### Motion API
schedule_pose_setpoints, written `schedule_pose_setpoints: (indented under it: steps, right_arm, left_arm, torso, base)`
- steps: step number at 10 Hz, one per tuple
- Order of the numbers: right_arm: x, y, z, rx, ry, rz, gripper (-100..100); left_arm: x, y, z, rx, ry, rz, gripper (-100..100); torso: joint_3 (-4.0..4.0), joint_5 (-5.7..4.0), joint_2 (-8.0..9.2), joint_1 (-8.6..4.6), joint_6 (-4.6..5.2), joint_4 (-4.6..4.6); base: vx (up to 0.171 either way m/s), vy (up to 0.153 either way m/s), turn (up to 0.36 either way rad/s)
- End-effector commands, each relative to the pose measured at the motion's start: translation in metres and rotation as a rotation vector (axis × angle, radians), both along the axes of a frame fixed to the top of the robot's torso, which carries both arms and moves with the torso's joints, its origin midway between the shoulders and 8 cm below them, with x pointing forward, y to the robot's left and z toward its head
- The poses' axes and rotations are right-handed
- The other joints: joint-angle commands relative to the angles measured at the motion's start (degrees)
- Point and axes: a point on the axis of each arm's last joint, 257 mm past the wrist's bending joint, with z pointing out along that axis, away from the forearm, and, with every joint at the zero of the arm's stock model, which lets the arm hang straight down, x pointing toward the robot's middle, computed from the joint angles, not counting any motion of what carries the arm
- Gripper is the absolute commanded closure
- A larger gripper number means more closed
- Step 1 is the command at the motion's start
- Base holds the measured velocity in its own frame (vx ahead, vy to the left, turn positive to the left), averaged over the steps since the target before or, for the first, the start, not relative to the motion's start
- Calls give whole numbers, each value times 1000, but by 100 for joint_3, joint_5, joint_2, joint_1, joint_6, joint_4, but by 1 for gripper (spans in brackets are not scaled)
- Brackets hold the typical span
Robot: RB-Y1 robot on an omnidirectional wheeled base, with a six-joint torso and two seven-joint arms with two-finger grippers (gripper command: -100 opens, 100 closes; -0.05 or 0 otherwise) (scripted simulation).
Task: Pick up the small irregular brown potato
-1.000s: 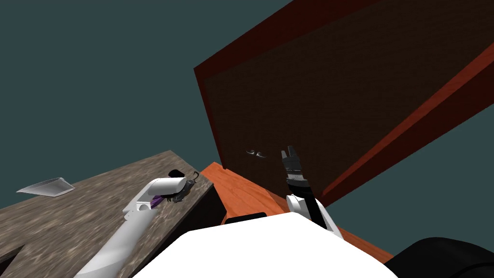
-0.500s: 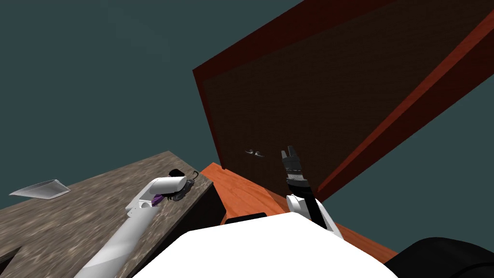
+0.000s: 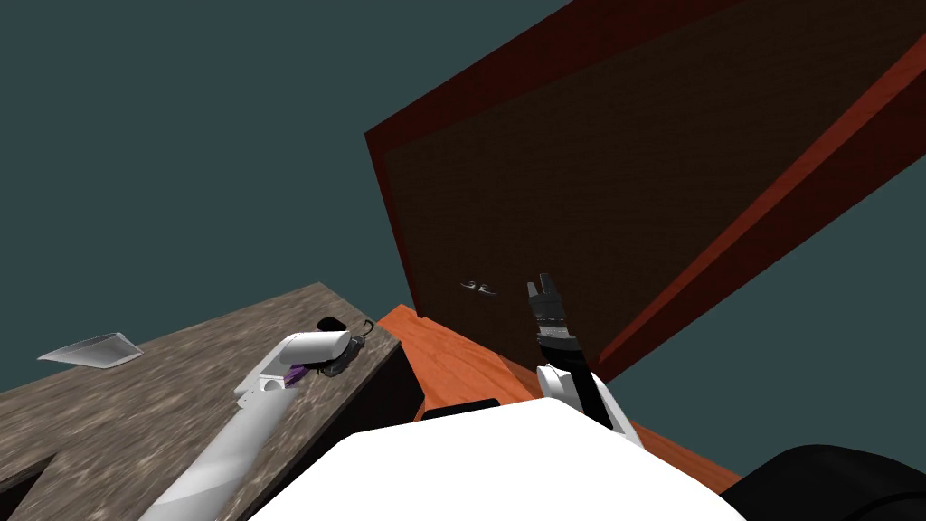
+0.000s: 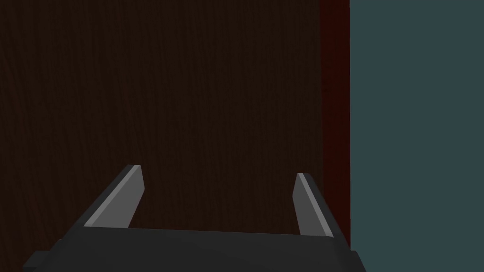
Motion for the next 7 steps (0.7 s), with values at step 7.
schedule_pose_setpoints:
  steps: [7]
  right_arm:
    - [0, 0, 0, 0, 0, 0, 0]
  left_arm:
    - [-23, -33, 15, -3, 4, -74, 100]
  torso:
    - [-8, 1, -11, -2, 6, -4]
  base:
    - [72, 2, 108]
